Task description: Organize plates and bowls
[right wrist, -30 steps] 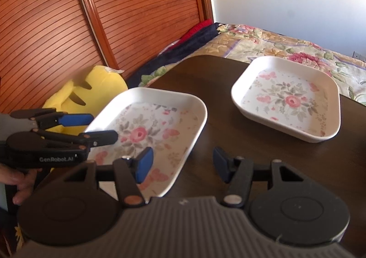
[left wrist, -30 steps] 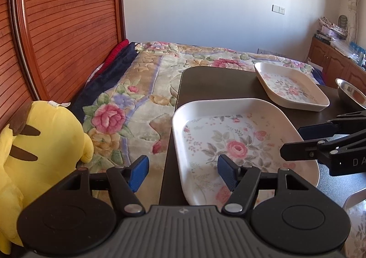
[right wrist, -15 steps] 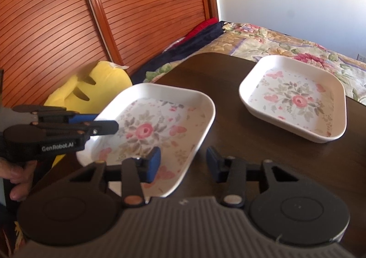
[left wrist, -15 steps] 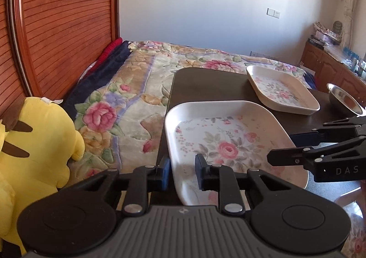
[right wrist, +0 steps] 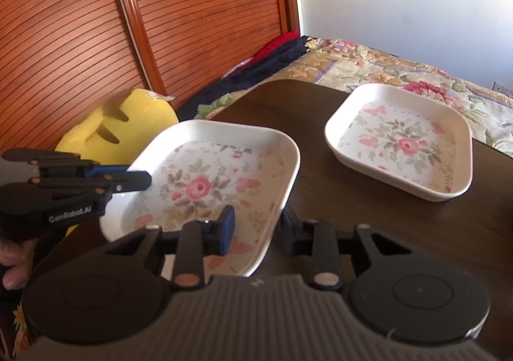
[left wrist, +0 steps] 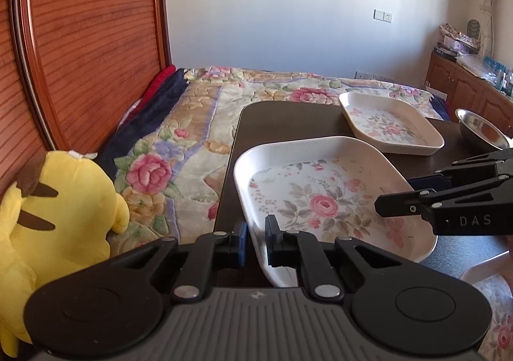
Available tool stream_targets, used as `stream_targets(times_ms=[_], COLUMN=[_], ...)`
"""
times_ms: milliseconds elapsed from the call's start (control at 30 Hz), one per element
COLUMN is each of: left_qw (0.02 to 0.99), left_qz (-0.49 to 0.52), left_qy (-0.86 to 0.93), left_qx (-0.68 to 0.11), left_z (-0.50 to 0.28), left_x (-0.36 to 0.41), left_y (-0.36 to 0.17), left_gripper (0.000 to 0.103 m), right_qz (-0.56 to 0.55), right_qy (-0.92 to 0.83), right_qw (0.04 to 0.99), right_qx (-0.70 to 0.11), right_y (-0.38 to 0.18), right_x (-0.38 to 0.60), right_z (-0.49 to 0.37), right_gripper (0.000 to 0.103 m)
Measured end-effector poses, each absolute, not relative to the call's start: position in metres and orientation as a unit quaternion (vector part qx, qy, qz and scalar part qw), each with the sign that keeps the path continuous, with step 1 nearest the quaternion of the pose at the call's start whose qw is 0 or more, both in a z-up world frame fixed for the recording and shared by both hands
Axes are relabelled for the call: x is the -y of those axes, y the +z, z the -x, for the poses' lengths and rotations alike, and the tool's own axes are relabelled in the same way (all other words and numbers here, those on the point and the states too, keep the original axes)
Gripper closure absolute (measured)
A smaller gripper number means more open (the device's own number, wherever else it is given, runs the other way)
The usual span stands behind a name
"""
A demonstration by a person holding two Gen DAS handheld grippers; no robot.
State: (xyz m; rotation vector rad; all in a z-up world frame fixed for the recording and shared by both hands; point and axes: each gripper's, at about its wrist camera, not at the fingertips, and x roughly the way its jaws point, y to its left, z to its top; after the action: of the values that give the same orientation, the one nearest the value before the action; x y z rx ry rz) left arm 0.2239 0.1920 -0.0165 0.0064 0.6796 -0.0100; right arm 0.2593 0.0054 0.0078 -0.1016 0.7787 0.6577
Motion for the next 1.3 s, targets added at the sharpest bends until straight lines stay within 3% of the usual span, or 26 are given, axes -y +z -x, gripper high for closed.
stream_targets(times_ms=[767,1300], left_qw=[0.947,0.941], left_qz=[-0.001,-0.021], left_qy=[-0.074,-0.100], left_qx=[-0.312,-0.323], left_z=[-0.151,-0.109], left_x=[-0.124,-0.086], left_y=[0.002,-0.004], left_gripper=[0.090,0.090], right_qz=[0.044,0.038], right_qy=[0.292,0.284], right_qw=[0.894,0.895], right_qx=[-0.336,-0.343], right_y=[0.038,0.023], right_x=[0.074,0.116], right_z=[-0.184,-0.130], right_gripper=[0.070,0.070])
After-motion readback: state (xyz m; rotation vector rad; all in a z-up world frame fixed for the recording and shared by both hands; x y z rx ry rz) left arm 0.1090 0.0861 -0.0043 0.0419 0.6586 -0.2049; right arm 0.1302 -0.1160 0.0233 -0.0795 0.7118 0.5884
